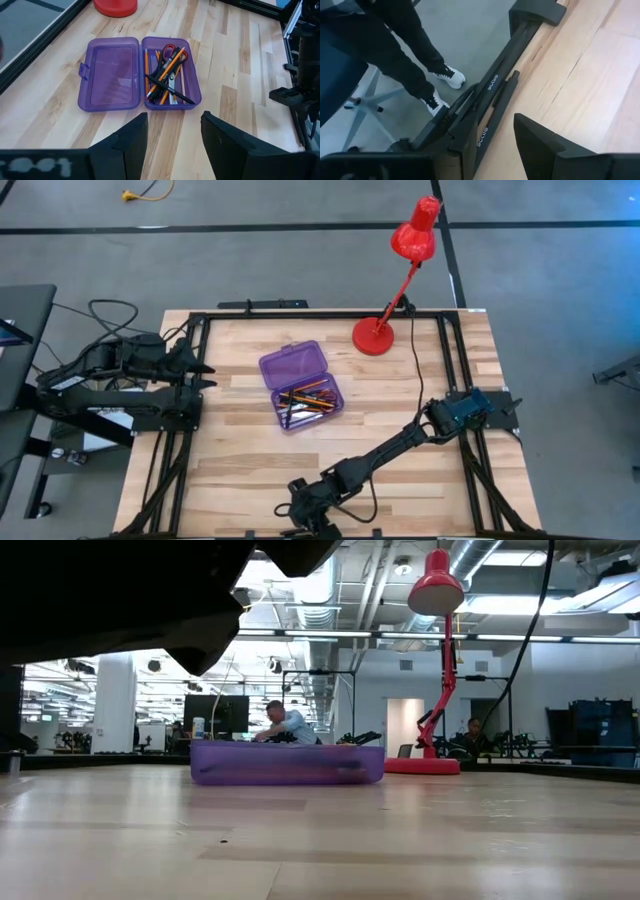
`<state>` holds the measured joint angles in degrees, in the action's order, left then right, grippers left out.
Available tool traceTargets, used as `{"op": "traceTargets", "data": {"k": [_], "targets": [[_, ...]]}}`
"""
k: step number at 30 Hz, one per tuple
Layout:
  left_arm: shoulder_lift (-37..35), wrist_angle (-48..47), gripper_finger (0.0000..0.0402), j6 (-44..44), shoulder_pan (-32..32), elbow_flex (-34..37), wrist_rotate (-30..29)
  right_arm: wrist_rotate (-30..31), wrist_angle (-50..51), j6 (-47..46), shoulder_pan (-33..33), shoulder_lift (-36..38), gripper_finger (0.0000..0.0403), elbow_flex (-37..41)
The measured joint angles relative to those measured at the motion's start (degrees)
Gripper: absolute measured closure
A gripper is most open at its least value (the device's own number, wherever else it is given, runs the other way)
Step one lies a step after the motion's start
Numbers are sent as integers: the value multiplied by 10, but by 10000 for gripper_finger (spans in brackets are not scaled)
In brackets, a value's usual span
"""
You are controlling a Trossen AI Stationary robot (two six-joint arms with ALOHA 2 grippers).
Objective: Pick & place school supplies into a supply box
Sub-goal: Put the black pen into the purple supply box
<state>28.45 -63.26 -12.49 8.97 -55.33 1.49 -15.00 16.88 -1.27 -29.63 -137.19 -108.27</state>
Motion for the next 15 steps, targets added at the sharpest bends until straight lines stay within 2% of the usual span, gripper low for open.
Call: {"op": "traceTargets", "data": {"k": [8, 15], "targets": [[0, 0, 233, 0, 0, 0, 0, 0, 8, 1, 0, -3, 281, 0], [0, -3, 233, -2, 0, 0, 5, -12, 0, -36, 0, -30, 281, -16]]}}
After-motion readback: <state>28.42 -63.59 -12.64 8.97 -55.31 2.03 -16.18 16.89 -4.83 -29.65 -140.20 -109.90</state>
